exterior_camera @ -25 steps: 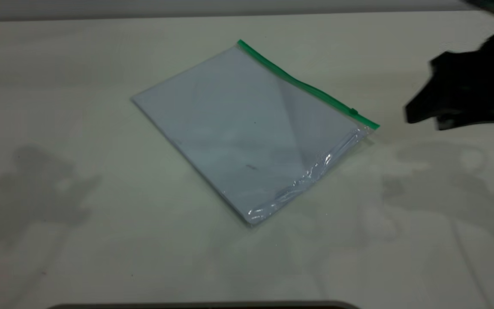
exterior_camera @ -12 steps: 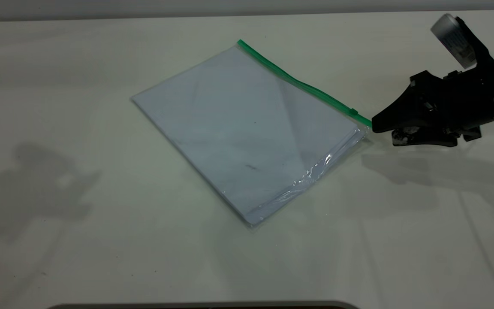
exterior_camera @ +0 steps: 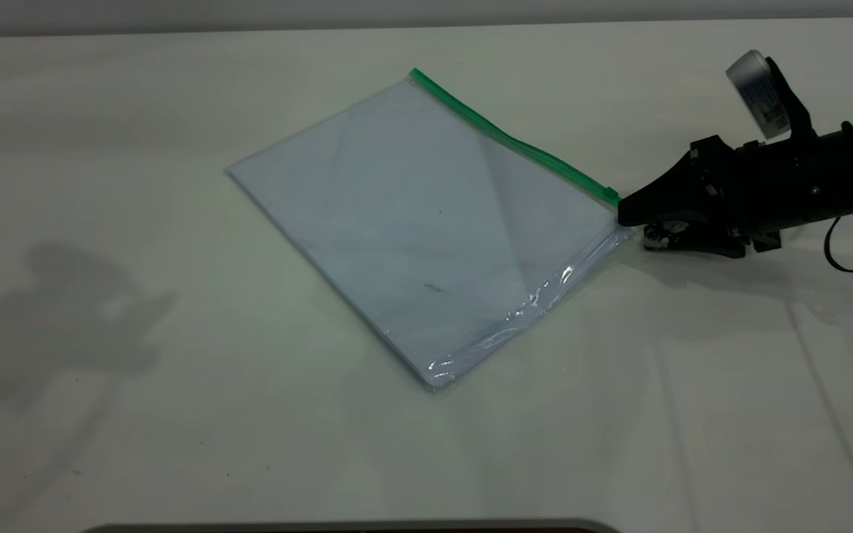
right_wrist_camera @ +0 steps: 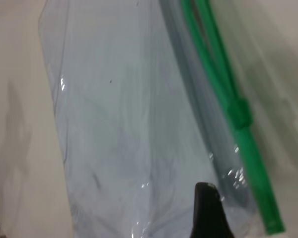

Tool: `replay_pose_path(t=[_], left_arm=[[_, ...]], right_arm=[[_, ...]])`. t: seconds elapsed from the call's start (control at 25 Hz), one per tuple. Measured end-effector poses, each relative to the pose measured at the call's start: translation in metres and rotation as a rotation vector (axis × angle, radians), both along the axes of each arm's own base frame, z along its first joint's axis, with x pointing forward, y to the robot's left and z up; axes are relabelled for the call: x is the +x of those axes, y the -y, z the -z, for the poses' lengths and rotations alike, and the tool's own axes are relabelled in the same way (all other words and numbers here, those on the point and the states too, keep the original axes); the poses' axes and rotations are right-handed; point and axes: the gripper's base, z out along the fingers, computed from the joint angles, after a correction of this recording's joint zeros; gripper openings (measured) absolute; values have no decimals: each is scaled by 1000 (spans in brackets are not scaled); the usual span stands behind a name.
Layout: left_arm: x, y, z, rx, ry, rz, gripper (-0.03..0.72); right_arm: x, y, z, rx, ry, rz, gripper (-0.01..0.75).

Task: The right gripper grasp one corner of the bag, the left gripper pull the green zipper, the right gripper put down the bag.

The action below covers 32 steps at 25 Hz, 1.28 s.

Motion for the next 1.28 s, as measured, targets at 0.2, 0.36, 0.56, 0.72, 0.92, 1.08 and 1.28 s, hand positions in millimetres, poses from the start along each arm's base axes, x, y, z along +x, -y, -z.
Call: replay_pose_path(t=[0.2,0.36,0.56,0.72,0.92,1.08,1.28], left_arm=[[0,0,0,3,5,-1,537],[1,-1,0,7,14,-9,537],[2,-1,-1,8,21,-16,537],[2,-1,-1,1,22,-20,537],[8,-5,-3,22,74,-67,537],[13,-8,-5,34,125,-116,537],[16,0,-3,70,157,-44,537]], right_arm=[[1,-11,4,13,-2,-17,524],[1,-30,3,22,11,-26,524],[4,-41,4,-9,26,-21,512],[5,-40,5,-22,38,-20,388],[5,-42,3,-4,73,-50,77],[5,-44,1,13,89,-77,35],[19,-57,-12,-7,153,-181,35]])
